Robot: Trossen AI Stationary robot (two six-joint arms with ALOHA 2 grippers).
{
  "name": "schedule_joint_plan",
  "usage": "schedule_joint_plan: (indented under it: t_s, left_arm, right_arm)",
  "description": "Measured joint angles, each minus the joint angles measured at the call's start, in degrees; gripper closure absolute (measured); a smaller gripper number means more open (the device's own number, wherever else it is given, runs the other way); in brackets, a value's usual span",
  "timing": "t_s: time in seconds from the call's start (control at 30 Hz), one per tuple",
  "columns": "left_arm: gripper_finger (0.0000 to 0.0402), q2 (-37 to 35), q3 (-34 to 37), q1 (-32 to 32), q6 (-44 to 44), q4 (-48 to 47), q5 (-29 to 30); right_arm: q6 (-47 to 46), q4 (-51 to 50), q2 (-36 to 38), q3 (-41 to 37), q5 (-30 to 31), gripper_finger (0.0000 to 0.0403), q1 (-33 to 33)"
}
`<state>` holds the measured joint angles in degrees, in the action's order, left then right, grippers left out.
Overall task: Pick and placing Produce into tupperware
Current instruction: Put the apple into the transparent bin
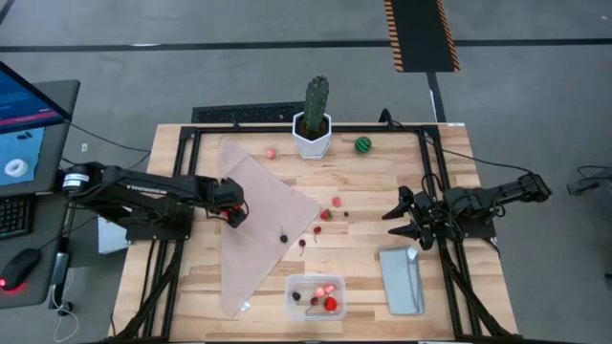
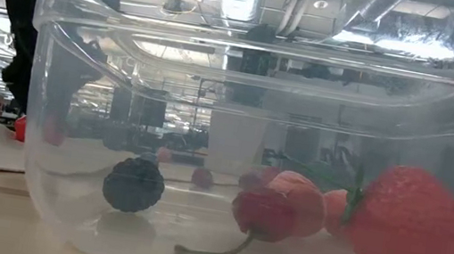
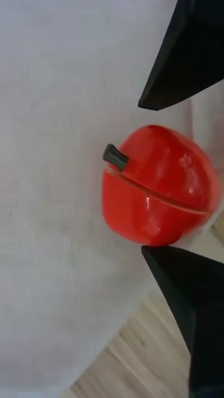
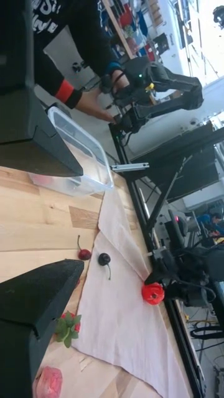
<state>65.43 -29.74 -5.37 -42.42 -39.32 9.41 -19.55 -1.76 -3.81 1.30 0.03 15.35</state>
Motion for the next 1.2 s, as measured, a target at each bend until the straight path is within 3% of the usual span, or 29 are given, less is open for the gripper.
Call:
schedule_joint_plan:
  t_s: [0.47, 0.9, 1.2]
  left_arm:
    - [0.0131, 2.09, 0.05, 0.02, -0.17, 0.34, 1.4]
    - [0.0133, 2.09, 0.07, 0.07, 0.47, 4.55, 1.4]
    - [0.0133, 2.05, 0.06, 2.91, 4.0, 18.65, 0.82]
  right_arm:
    - [0.0, 0.0, 0.0, -0.02, 0.0, 0.0148, 0.0]
    - [0.0, 0.0, 0.02, 0.0, 0.0, 0.0148, 0.0]
    - [0.0, 0.01, 0.02, -0.01, 0.0, 0.0148, 0.0]
